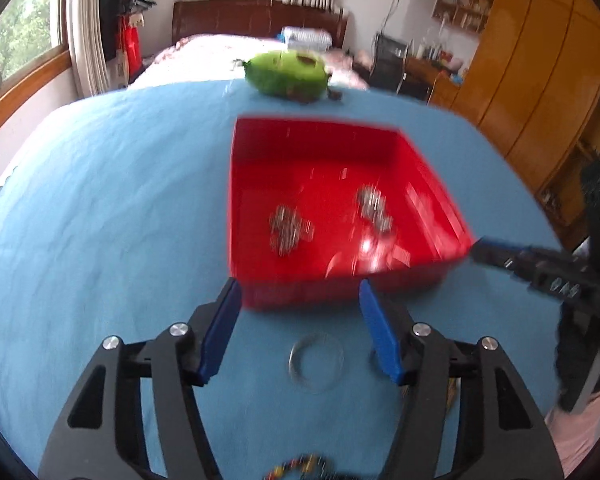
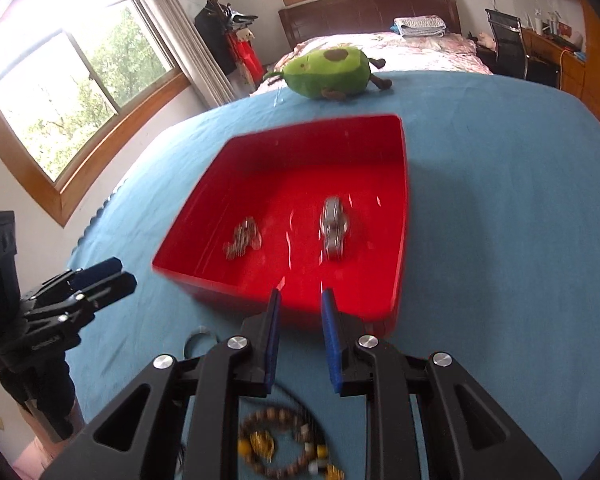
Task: Organize jewelry
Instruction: 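Open the right tool to drop the watch into the red box, then grasp the silver bangle with the left tool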
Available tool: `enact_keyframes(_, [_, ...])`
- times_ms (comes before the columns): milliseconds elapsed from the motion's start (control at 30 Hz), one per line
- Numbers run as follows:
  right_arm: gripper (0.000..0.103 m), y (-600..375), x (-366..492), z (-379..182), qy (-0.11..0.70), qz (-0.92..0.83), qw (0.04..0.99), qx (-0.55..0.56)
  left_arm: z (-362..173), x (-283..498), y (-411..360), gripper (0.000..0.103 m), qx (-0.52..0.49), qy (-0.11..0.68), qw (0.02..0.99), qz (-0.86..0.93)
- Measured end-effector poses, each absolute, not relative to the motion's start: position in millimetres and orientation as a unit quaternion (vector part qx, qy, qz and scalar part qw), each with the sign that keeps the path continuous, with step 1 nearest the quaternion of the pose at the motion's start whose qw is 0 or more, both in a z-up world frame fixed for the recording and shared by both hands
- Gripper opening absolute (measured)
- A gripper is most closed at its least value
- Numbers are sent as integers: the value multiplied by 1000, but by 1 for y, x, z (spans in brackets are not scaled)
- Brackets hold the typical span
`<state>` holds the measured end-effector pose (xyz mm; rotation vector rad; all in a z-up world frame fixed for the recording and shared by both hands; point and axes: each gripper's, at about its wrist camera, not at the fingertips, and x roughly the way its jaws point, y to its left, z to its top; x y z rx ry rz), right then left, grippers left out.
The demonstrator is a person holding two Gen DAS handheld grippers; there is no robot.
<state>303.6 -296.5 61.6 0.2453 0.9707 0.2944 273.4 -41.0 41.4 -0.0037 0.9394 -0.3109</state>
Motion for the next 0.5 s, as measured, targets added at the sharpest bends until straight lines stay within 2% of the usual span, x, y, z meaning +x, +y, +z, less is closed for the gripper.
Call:
enact_keyframes(67, [21, -297, 296, 57, 470, 138, 863, 120, 29, 265, -39, 48, -3, 468, 871, -150])
enact_keyframes(233, [21, -299, 279, 41, 478, 138, 856, 139, -4, 264, -35, 47, -13, 505, 852, -139])
enact_keyframes(300, [21, -296, 276, 32, 488, 141, 849, 145, -11, 263, -36, 39, -22, 514, 847, -133])
enact_keyframes(500, [21, -294, 270, 27, 489, 143, 847, 148, -11, 251, -64, 35, -11, 516, 836, -188])
